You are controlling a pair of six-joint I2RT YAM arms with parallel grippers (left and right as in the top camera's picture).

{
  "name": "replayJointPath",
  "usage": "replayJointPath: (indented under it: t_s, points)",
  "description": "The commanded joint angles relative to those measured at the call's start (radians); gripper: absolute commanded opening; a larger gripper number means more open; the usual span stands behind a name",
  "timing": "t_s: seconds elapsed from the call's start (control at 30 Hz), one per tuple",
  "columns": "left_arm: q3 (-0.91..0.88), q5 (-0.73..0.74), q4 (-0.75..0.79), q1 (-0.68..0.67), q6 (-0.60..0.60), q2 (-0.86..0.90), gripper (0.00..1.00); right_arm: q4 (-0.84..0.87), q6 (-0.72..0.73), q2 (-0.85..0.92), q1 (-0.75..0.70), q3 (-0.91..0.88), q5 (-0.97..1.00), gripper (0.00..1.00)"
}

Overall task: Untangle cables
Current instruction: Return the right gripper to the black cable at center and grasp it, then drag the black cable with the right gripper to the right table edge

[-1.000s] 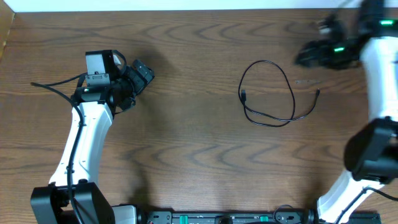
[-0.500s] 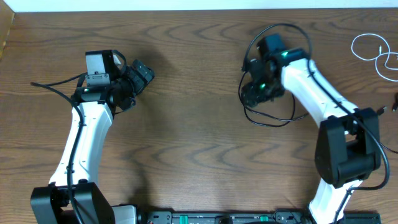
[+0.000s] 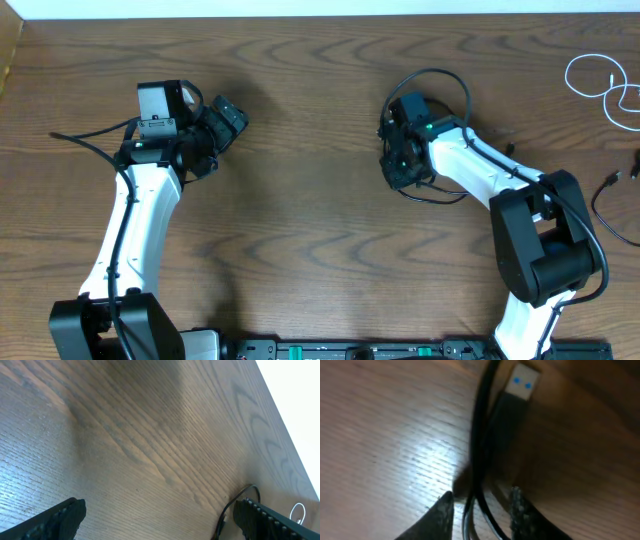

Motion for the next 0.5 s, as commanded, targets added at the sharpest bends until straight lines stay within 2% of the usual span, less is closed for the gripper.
replayJointPath:
  t_s: [0.0, 0.13, 0.37, 0.47]
  points:
    - [0.01, -0.013, -0.005, 0.002, 0.014, 0.0, 0.99, 0.027, 0.031, -0.018, 0.004, -0.035, 0.011, 0.28]
    - [0.01, -0.013, -0.005, 0.002, 0.014, 0.0, 0.99, 0.048, 0.035, -0.018, 0.012, -0.067, 0.023, 0.22]
    - [0.01, -0.013, -0.005, 0.002, 0.014, 0.0, 0.99, 0.042, 0.108, -0.018, 0.055, -0.121, 0.215, 0.13]
    - [0.01, -0.013, -0.005, 0.002, 0.014, 0.0, 0.99, 0.04, 0.126, -0.018, 0.062, -0.14, 0.224, 0.11]
